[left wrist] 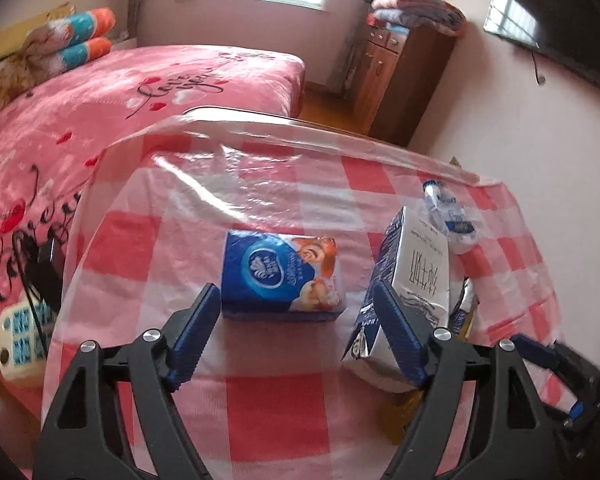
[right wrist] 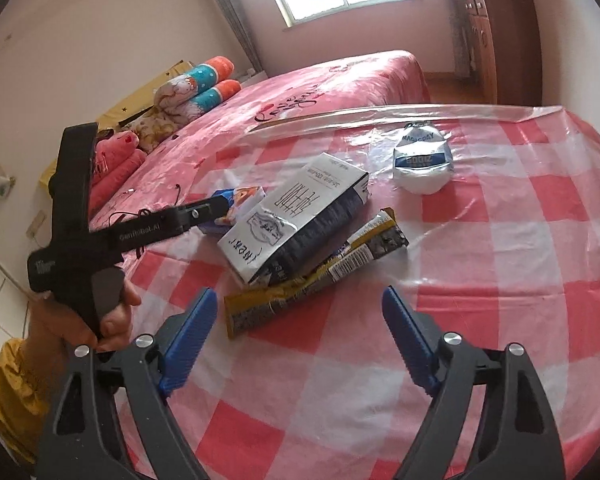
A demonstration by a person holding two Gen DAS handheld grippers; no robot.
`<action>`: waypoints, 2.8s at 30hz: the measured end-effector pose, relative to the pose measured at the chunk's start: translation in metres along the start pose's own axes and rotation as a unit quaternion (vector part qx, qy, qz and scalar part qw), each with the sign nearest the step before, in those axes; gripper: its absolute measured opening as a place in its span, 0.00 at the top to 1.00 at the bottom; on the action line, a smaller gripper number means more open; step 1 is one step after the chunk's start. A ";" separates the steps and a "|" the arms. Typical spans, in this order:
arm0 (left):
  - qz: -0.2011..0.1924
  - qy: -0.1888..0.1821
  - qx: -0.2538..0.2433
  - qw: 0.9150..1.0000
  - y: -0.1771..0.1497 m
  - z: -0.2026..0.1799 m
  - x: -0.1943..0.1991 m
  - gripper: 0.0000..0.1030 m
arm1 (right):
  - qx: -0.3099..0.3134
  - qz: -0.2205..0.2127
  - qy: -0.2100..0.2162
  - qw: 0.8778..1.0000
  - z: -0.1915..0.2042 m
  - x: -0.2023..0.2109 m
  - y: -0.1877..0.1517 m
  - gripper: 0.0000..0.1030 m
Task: Collect trash
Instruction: 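Grasp the blue Vinda tissue pack with the left tool, then grasp the yellow snack wrapper with the right tool and lift it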
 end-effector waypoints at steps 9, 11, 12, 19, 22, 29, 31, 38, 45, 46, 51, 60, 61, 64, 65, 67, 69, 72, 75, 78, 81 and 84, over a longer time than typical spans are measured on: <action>0.004 0.052 -0.043 0.998 0.002 0.005 -0.016 0.29 | -0.018 0.026 -0.001 0.999 -0.009 -0.024 0.011 0.37; 0.000 0.054 -0.043 0.998 0.002 0.005 -0.015 0.30 | -0.020 0.032 -0.001 0.999 -0.009 -0.030 0.010 0.39; -0.003 0.056 -0.046 0.997 0.001 0.004 -0.014 0.30 | -0.020 0.032 -0.001 0.999 -0.009 -0.033 0.009 0.39; -0.010 0.038 -0.031 0.999 -0.007 0.004 -0.003 0.32 | 0.000 0.014 -0.023 1.000 0.001 -0.044 0.009 0.39; -0.010 0.031 -0.026 0.999 -0.013 0.002 0.004 0.32 | 0.014 0.017 -0.019 1.000 0.006 -0.049 0.010 0.55; -0.020 0.023 0.003 1.000 -0.029 0.004 0.023 0.32 | 0.035 0.019 -0.004 0.999 0.015 -0.048 0.006 0.78; -0.023 0.022 0.007 0.999 -0.034 0.004 0.030 0.32 | 0.046 0.011 -0.003 0.999 0.019 -0.043 0.005 0.81; -0.028 0.013 0.019 0.999 -0.054 0.002 0.056 0.32 | 0.069 -0.001 -0.001 0.998 0.029 -0.031 -0.005 0.86; -0.028 0.002 0.031 0.999 -0.079 0.001 0.080 0.32 | 0.060 0.004 0.007 0.998 0.036 -0.009 -0.021 0.88; -0.026 -0.002 0.032 0.999 -0.084 0.000 0.084 0.32 | 0.060 0.007 0.006 0.998 0.035 -0.007 -0.023 0.88; -0.019 -0.013 0.030 0.999 -0.101 -0.007 0.096 0.32 | 0.075 0.028 -0.001 0.997 0.036 0.012 -0.039 0.89; -0.008 -0.032 0.039 0.999 -0.130 -0.015 0.111 0.32 | 0.081 0.068 -0.005 0.994 0.037 0.028 -0.072 0.86; -0.008 -0.034 0.040 0.999 -0.132 -0.015 0.113 0.32 | 0.077 0.067 -0.006 0.995 0.036 0.029 -0.075 0.86; -0.012 -0.036 0.039 0.999 -0.137 -0.016 0.120 0.32 | 0.051 0.065 -0.012 0.997 0.031 0.033 -0.080 0.57; -0.014 -0.036 0.038 0.999 -0.138 -0.017 0.122 0.32 | 0.040 0.065 -0.009 0.997 0.030 0.033 -0.080 0.47; -0.017 -0.039 0.041 0.998 -0.142 -0.016 0.127 0.32 | 0.026 0.059 -0.004 0.998 0.030 0.036 -0.081 0.32; -0.019 -0.043 0.045 0.998 -0.146 -0.015 0.131 0.32 | 0.030 0.052 -0.008 0.998 0.036 0.037 -0.083 0.32; -0.023 -0.043 0.045 0.998 -0.151 -0.013 0.137 0.32 | 0.046 0.046 -0.020 0.998 0.048 0.036 -0.087 0.32; -0.027 -0.043 0.046 0.998 -0.157 -0.010 0.144 0.32 | 0.066 0.037 -0.046 0.996 0.057 0.031 -0.091 0.32; -0.029 -0.046 0.050 0.997 -0.162 -0.007 0.150 0.32 | 0.078 0.029 -0.077 0.993 0.058 0.026 -0.092 0.43; -0.031 -0.045 0.051 0.997 -0.168 -0.002 0.156 0.32 | 0.081 0.031 -0.095 0.992 0.055 0.021 -0.092 0.56; -0.033 -0.050 0.057 0.997 -0.175 0.002 0.161 0.32 | 0.090 0.023 -0.116 0.989 0.052 0.020 -0.093 0.65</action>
Point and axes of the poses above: each gripper's, at about its wrist camera, not at the fingertips, and x roughly against the way its jaws point, z to its left, y to its top, the point moved 7 cm from there along -x, roughly the way its jaws point, and after that the axes turned 15 degrees about -y, right-handed, at the moved point
